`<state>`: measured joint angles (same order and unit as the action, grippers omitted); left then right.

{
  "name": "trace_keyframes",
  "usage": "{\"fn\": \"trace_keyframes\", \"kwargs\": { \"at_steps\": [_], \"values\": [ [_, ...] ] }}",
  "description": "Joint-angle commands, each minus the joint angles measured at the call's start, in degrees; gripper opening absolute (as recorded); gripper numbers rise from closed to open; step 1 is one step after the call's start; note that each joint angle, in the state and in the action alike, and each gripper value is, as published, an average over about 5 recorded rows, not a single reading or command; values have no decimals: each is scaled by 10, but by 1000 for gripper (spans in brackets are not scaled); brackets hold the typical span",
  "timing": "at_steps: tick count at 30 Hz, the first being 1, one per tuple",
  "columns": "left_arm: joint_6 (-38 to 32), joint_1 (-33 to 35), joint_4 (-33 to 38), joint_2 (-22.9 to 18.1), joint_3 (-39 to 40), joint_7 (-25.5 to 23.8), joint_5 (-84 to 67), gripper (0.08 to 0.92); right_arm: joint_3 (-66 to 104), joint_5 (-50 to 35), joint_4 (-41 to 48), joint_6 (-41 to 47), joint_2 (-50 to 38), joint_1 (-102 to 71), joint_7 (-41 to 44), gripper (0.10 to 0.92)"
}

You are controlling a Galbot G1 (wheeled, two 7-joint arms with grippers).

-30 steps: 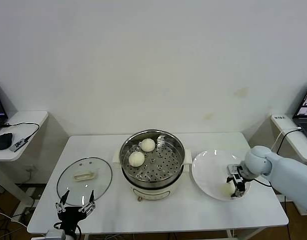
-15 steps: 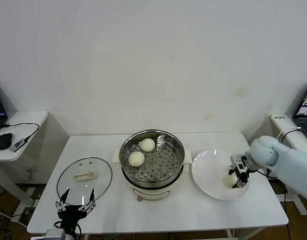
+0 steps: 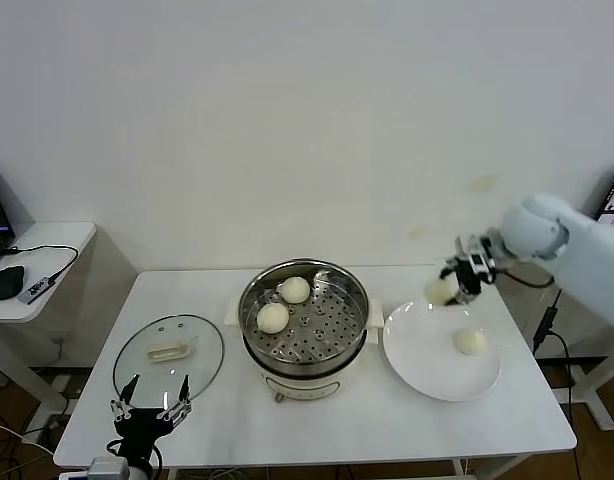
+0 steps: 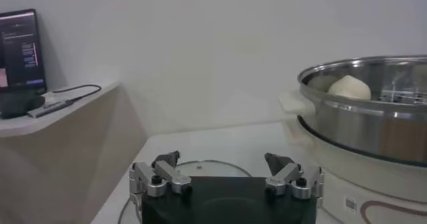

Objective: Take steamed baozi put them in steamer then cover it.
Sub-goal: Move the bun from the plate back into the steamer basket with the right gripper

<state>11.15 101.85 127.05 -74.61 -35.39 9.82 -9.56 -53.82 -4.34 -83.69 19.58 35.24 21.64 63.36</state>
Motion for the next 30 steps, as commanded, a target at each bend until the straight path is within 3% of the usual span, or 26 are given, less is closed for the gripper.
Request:
{"fn": "trace_keyframes", "kwargs": {
  "at_steps": [1, 11, 18, 30],
  "values": [
    [0, 1, 2, -1, -3, 0, 0, 823, -90, -79, -4, -3, 126, 151, -40, 594],
    [-1, 13, 15, -5, -28, 0, -1, 823, -153, -109, -13, -68, 251, 109, -113, 594],
    [-1, 21, 22, -12, -38, 0, -2, 823, -190, -29, 15, -191, 296, 85, -115, 594],
    [-1, 30, 34, -17, -45, 2, -3, 823, -221, 77, -3, -291, 330, 67, -90, 602]
  ]
}}
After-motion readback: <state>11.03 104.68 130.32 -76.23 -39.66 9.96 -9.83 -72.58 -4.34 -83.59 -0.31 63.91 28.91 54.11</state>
